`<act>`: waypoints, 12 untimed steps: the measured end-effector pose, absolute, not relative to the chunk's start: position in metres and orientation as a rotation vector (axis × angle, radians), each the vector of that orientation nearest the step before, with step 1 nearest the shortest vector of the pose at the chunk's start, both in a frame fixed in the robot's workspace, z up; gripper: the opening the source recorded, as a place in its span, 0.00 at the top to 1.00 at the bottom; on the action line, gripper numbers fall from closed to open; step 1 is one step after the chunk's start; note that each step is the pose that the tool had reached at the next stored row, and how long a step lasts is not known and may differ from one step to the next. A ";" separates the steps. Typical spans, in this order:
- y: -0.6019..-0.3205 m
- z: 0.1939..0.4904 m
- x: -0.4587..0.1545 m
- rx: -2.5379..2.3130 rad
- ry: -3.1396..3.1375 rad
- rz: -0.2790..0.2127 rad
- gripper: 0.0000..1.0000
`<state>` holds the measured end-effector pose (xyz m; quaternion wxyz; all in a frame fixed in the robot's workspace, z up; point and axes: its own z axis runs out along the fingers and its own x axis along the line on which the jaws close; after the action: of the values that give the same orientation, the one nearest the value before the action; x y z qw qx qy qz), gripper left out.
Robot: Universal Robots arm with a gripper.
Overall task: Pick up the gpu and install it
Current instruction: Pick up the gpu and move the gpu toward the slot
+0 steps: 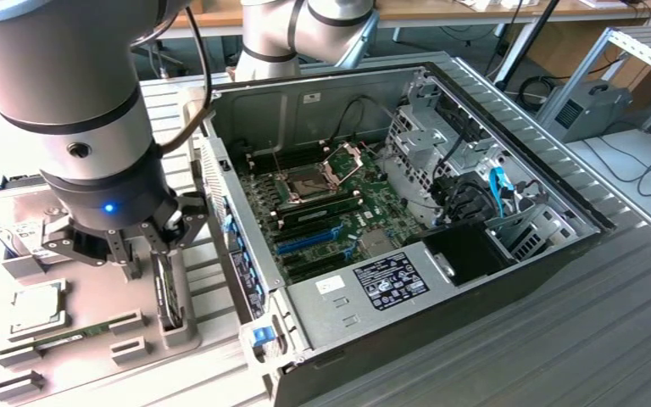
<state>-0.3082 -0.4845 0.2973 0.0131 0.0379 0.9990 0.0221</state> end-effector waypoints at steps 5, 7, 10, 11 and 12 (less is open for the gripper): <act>-0.484 0.295 -0.308 0.118 3.112 0.069 0.64; -0.484 0.294 -0.308 0.118 3.112 0.069 0.64; -0.484 0.292 -0.308 0.118 3.113 0.069 0.64; -0.484 0.292 -0.308 0.118 3.112 0.069 0.64; -0.484 0.291 -0.308 0.118 3.112 0.069 0.64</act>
<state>-0.3082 -0.4842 0.2912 0.0131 0.0379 0.9990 0.0221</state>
